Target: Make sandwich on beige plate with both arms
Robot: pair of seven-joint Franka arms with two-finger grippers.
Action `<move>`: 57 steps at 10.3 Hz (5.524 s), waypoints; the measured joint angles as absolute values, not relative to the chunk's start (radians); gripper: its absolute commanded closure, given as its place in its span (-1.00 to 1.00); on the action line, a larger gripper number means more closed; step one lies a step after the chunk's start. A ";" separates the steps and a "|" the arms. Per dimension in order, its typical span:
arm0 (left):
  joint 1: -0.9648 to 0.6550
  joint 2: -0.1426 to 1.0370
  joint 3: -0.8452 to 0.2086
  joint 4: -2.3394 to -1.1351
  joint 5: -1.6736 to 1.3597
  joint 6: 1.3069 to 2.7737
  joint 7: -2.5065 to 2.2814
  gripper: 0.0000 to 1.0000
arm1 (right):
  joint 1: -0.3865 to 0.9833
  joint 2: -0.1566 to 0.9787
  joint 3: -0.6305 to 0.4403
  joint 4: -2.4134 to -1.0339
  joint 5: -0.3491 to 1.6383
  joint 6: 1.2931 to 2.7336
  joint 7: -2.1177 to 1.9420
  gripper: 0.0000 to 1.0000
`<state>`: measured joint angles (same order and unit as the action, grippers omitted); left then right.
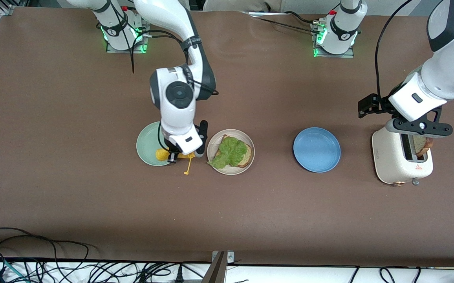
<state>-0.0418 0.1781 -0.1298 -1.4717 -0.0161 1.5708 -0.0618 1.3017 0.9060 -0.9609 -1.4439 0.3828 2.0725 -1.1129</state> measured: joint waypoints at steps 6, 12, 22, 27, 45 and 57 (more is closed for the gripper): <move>-0.042 0.179 -0.130 -1.471 -0.016 1.571 -0.062 -1.00 | 1.309 1.033 -0.860 -1.371 0.245 2.083 -1.078 1.00; -0.042 0.179 -0.130 -1.471 -0.016 1.571 -0.062 -1.00 | 1.310 1.081 -0.805 -1.354 0.131 2.096 -1.013 1.00; -0.042 0.179 -0.130 -1.470 -0.016 1.571 -0.062 -1.00 | 1.276 0.986 -0.880 -1.323 0.171 2.025 -1.111 1.00; -0.042 0.180 -0.130 -1.470 -0.016 1.571 -0.062 -1.00 | 1.029 0.788 -0.920 -1.372 0.500 1.923 -1.499 1.00; 0.360 0.259 -0.104 -1.862 0.171 2.059 0.157 -0.80 | 0.354 0.744 -0.778 -1.888 1.253 1.518 -2.656 1.00; 0.379 0.193 -0.118 -1.903 0.171 2.087 0.230 1.00 | 0.202 0.781 -0.644 -1.887 1.270 1.519 -2.715 -1.00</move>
